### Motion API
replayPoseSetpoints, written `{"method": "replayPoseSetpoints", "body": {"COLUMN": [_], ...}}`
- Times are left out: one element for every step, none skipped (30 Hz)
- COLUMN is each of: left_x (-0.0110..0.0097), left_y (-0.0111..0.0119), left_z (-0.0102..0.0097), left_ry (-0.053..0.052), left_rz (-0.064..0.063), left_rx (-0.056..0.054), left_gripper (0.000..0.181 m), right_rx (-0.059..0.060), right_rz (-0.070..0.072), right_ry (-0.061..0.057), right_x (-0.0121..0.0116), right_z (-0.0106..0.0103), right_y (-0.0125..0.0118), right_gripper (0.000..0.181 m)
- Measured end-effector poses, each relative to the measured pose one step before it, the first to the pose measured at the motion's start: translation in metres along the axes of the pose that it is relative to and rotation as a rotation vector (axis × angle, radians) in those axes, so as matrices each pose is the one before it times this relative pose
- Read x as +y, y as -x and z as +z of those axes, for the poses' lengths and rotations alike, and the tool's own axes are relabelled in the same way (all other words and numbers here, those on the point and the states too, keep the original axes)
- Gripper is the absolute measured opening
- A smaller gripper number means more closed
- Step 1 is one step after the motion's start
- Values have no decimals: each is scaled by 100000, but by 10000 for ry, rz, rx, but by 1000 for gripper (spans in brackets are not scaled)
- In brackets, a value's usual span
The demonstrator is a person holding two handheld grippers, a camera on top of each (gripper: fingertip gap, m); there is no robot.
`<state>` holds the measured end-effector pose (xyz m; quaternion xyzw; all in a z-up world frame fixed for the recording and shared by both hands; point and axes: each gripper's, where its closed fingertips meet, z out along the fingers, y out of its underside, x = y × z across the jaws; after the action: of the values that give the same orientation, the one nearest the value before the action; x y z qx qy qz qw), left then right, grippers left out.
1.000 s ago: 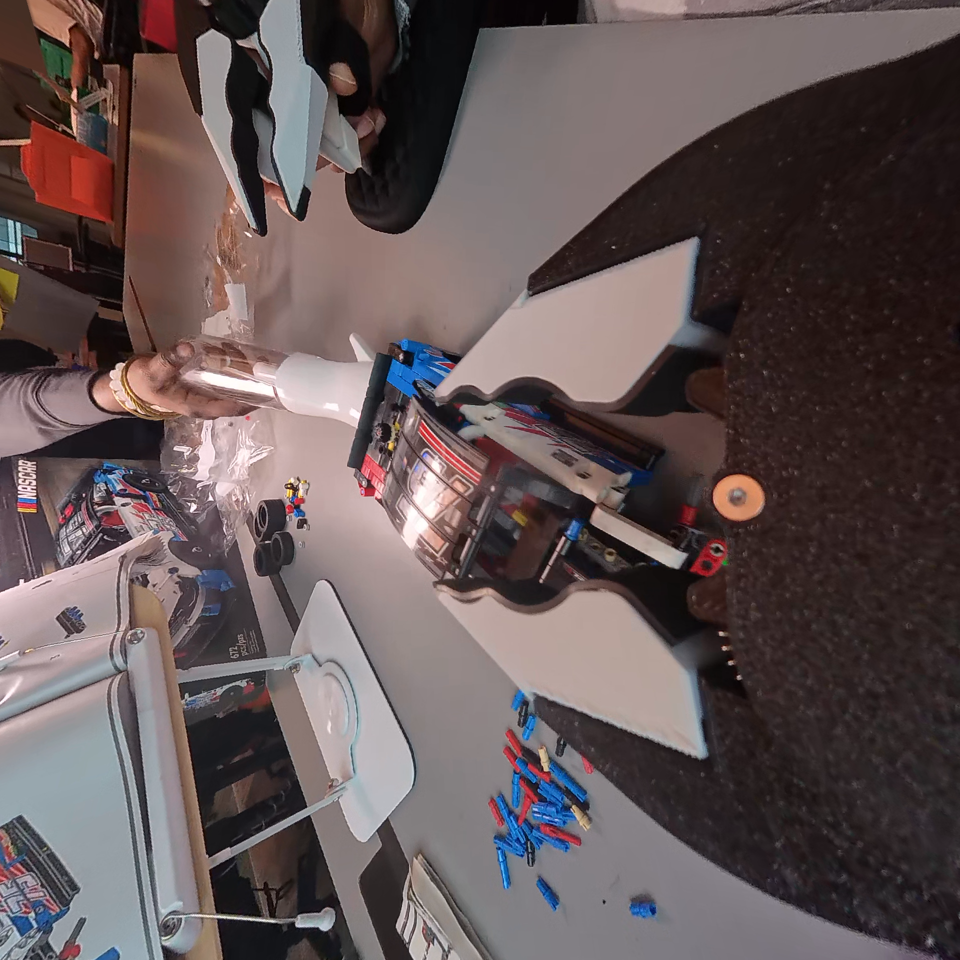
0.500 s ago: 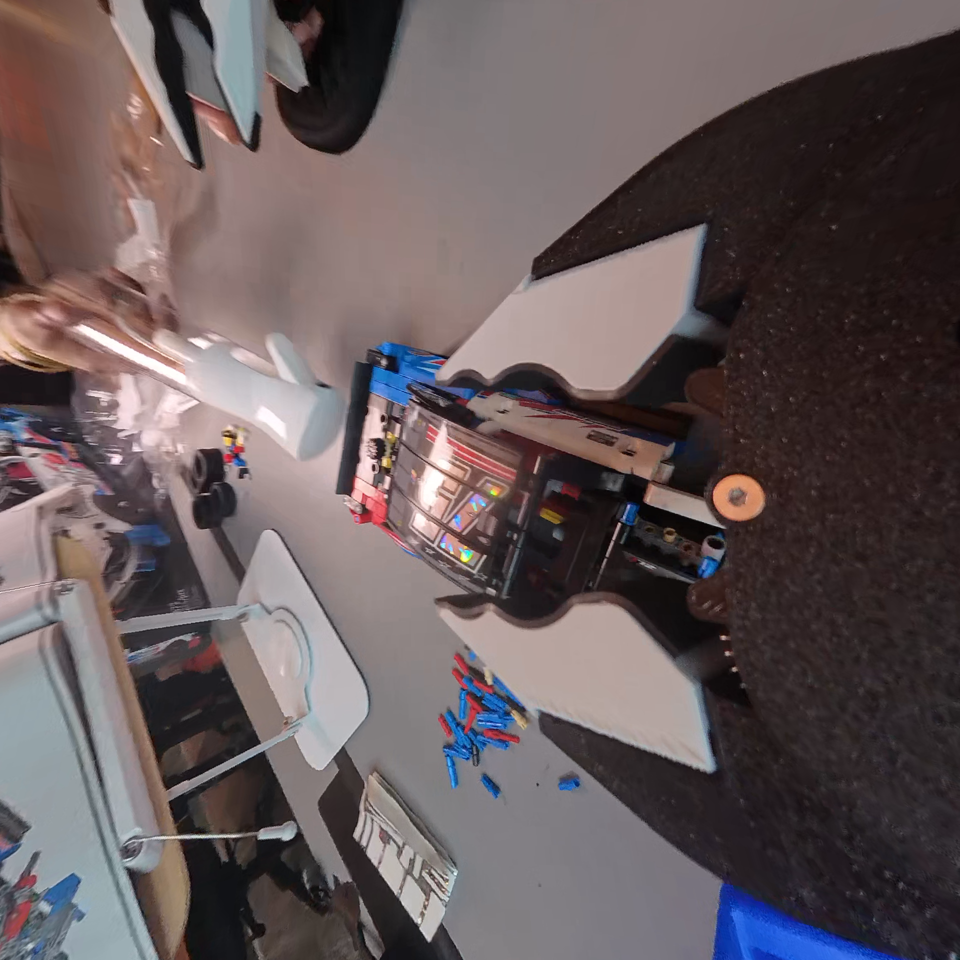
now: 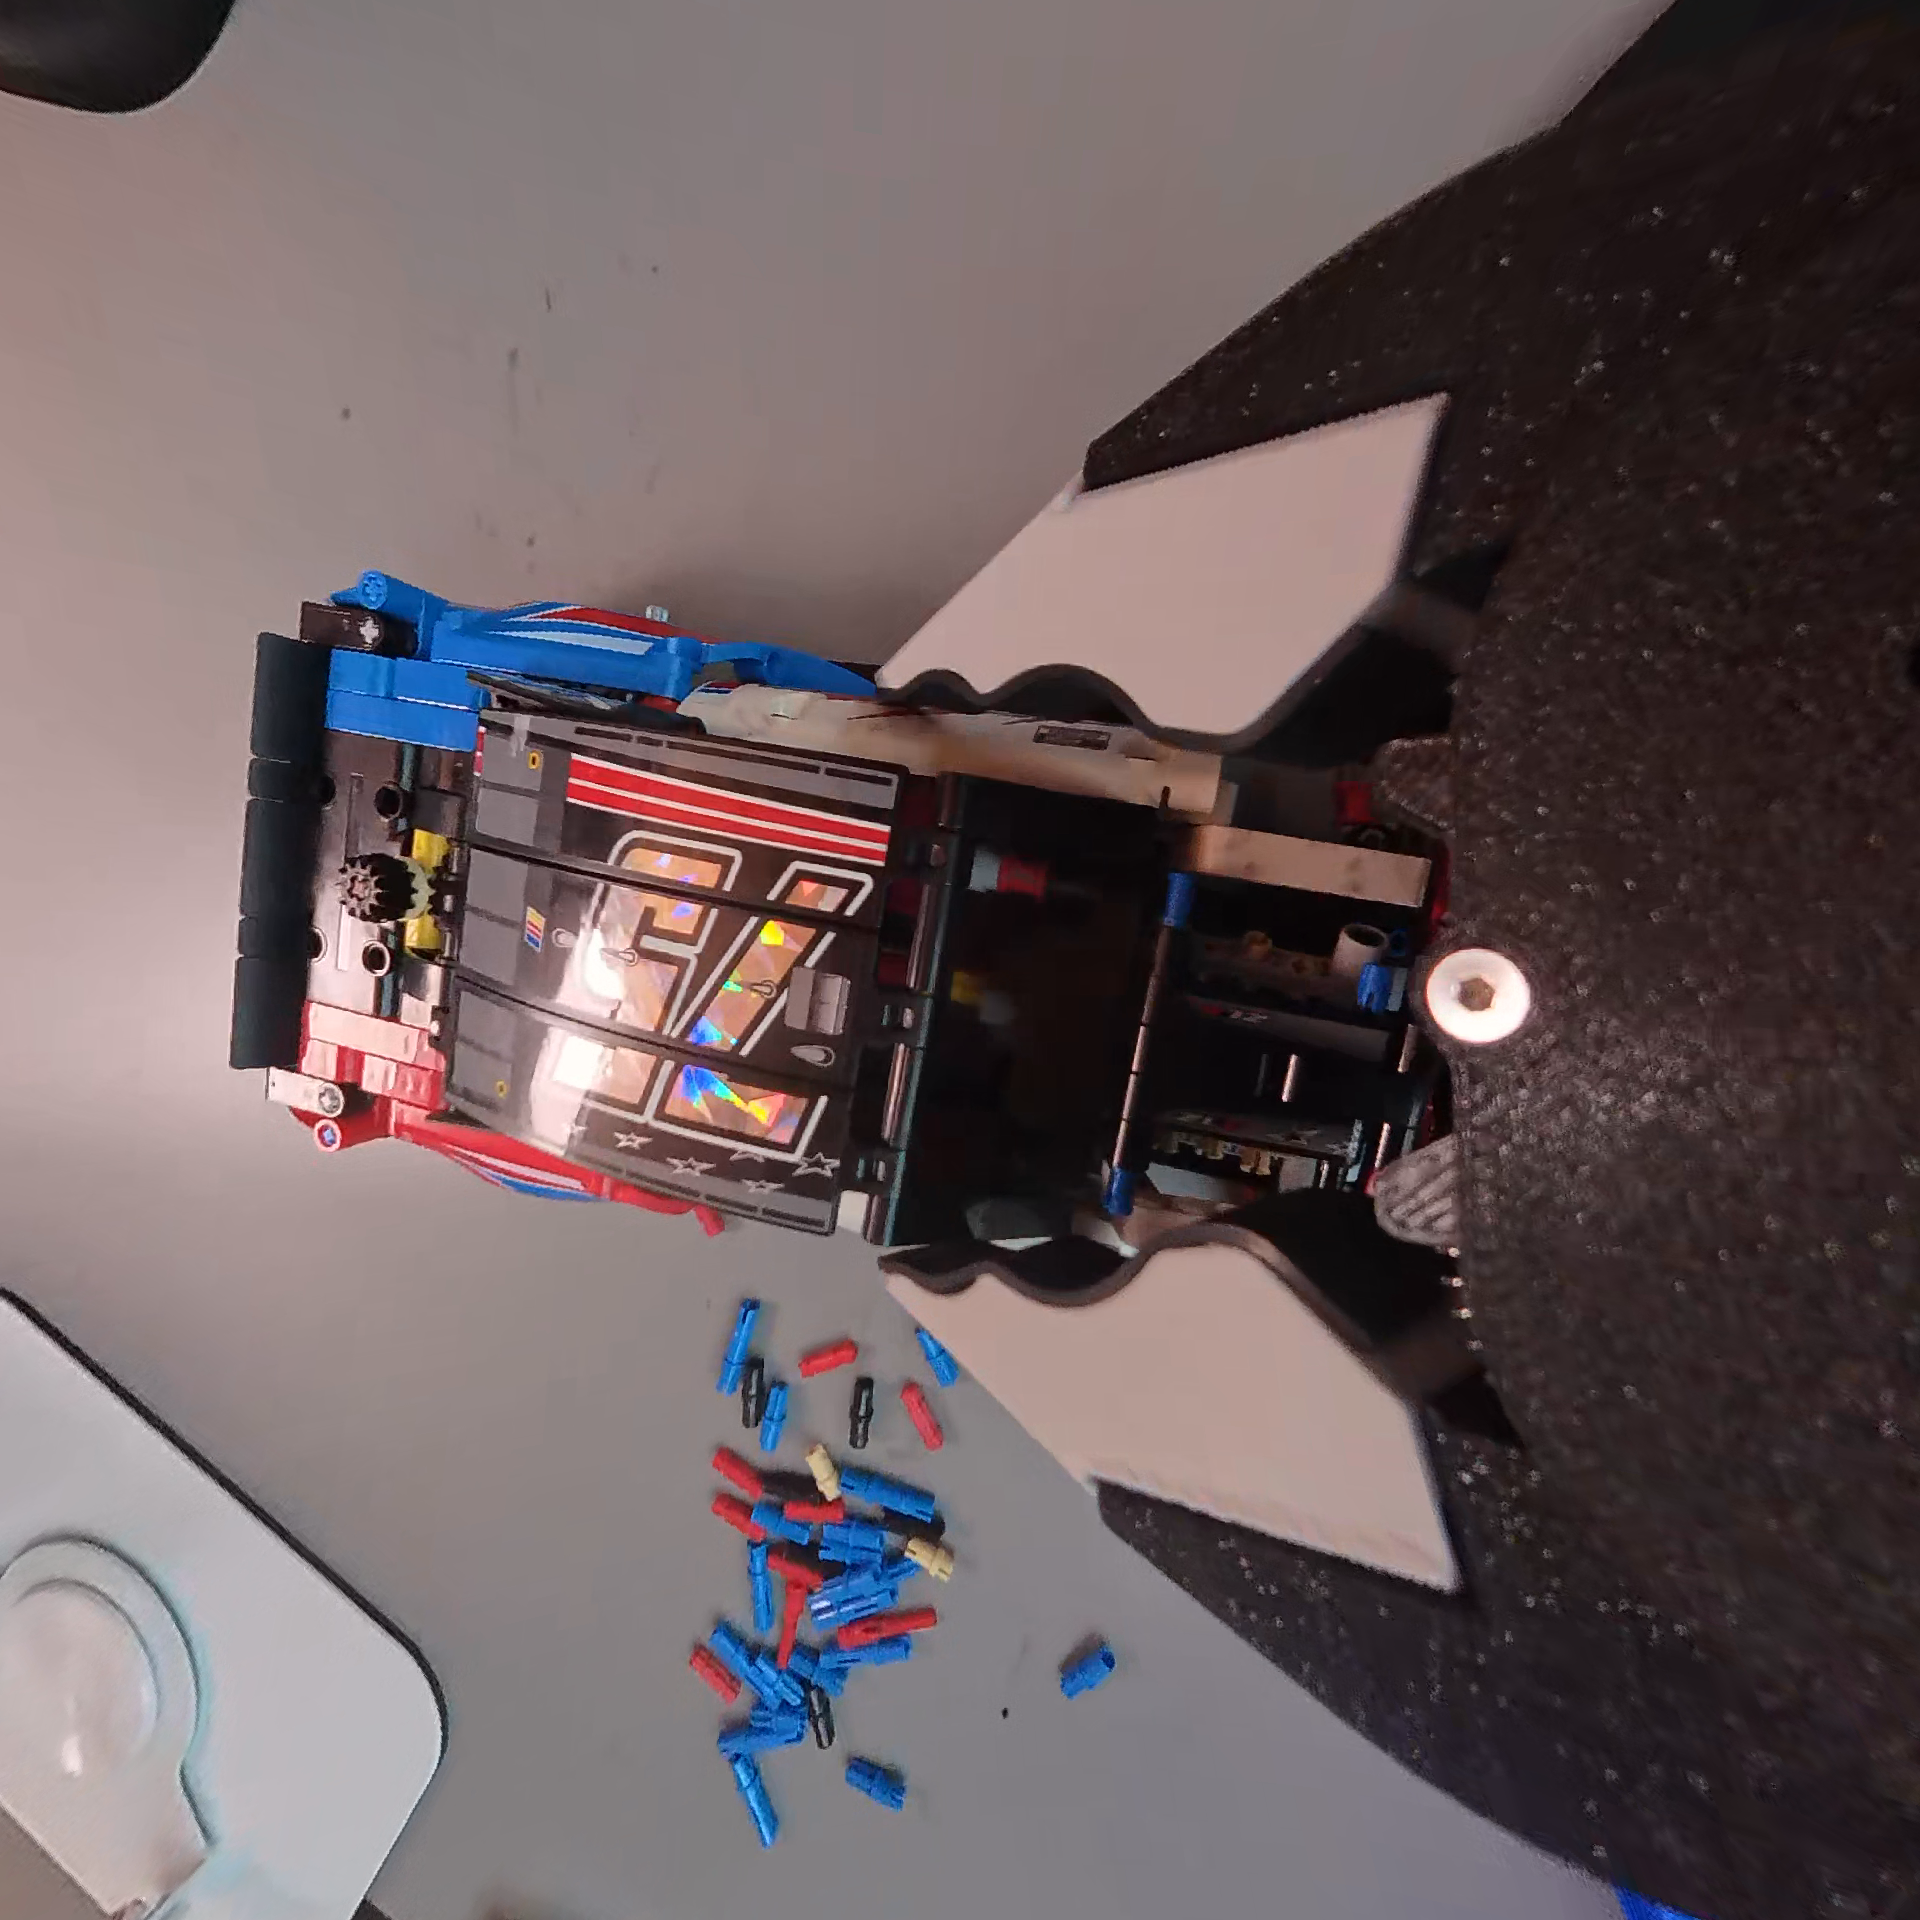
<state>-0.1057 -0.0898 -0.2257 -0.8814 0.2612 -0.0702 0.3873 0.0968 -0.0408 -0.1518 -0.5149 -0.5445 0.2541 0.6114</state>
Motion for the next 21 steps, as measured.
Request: {"method": "replayPoseSetpoints", "body": {"left_x": [-52,-52,-91,-126,-194,-269,-413,-585,-372,-234,-233,-262,-299,-328,-380,-394,-391,-378,-392,-399,-388], "left_y": [0,-27,-57,-118,-184,-282,-344,-419,-497,-382,-333,-369,-380,-342,-322,-332,-272,-237,-212,-237,-289], "left_z": [29,34,62,66,52,37,1,2,170,301,318,338,346,381,397,410,418,414,422,435,419], "left_ry": [83,71,22,-19,-37,-66,-137,-230,-69,51,98,101,75,37,12,10,27,46,41,7,-24], "left_rz": [75,15,-33,-77,-126,-173,-226,-251,-168,-23,63,29,14,-6,-26,-15,-18,-29,-39,-25,-6], "left_rx": [36,28,12,18,57,121,176,222,203,39,-35,-1,22,15,20,40,17,11,-10,-26,-15], "left_gripper": [100,100,99,99,97,95,90,84,84,84,84,84,84,84,83,83,83,84,84,84,84], "right_rx": [12,13,17,20,6,0,-2,-18,-35,-30,-28,-38,-44,-53,-63,-81,-104,-138,-136,-152,-144], "right_rz": [-25,-22,-17,-11,-6,2,2,1,-6,-21,-34,-49,-72,-89,-83,-75,-79,-98,-107,-130,-159], "right_ry": [-6,-9,-5,-2,3,4,3,11,26,43,65,92,93,87,87,92,105,114,129,134,152], "right_x": [-5,0,-10,-12,-2,-3,-8,4,19,48,72,98,101,84,73,91,101,75,52,12,11], "right_z": [-20,-17,-18,4,4,-4,6,13,30,45,73,108,109,106,104,132,141,190,252,307,364], "right_y": [15,20,0,-16,-1,-3,3,19,46,54,68,99,127,144,158,170,203,228,213,218,171], "right_gripper": [31,30,29,29,29,29,28,28,27,27,27,27,26,26,26,26,26,26,26,26,26]}}
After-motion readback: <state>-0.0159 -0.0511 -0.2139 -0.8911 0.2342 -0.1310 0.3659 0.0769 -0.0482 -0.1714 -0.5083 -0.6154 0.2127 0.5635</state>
